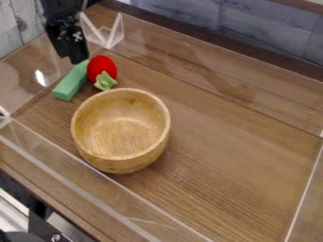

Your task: Move the red fruit to the left

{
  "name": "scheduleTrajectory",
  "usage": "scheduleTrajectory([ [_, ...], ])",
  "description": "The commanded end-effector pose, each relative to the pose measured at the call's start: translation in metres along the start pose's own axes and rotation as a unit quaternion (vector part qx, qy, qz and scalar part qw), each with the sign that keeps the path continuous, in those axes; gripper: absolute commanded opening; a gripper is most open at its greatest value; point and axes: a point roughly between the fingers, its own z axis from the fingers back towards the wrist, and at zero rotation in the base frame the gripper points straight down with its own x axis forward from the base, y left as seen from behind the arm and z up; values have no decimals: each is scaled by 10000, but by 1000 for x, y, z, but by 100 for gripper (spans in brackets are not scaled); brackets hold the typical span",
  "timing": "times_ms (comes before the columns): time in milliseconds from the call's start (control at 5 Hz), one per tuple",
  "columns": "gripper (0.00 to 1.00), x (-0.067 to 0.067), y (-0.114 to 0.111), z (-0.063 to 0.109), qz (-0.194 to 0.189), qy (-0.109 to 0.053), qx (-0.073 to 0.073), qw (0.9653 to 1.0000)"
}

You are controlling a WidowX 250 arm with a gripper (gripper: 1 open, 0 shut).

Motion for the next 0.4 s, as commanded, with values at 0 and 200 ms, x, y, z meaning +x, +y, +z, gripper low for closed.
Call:
scheduleTrajectory([
  [0, 100, 6, 9, 5, -33, -161, 229, 9996],
  [200, 100, 7, 17, -7, 19, -148, 221, 9996],
])
